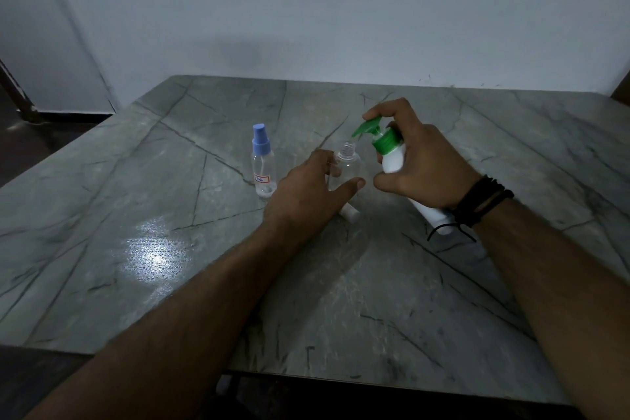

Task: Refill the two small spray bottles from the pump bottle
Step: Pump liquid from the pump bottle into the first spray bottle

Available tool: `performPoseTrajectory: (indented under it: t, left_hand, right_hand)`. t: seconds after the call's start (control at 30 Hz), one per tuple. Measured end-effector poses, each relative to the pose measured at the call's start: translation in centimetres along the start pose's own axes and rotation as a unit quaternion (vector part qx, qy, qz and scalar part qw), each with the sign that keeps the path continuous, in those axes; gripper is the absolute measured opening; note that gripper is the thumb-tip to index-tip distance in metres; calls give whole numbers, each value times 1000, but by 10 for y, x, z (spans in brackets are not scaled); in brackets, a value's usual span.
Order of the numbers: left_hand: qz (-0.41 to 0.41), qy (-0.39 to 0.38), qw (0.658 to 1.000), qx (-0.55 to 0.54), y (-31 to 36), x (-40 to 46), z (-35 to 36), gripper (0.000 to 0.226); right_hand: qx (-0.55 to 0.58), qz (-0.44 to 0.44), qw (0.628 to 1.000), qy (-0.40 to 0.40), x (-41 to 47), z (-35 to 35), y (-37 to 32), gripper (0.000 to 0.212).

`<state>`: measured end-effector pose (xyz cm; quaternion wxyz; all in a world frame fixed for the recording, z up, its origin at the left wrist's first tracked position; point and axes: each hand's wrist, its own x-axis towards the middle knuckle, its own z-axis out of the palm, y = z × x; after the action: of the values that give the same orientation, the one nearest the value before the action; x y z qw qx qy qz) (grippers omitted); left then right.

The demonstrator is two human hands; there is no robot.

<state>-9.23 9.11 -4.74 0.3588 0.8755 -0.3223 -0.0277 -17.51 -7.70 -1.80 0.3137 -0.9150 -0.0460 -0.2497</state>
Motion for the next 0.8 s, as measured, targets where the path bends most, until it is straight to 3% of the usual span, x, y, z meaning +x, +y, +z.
performPoseTrajectory:
  t: [0.8]
  left_hand:
    - [13, 16, 1000, -7, -3, -1, 0, 50]
  right_hand:
    - [0, -8, 1000, 5, 0, -1, 1, 76]
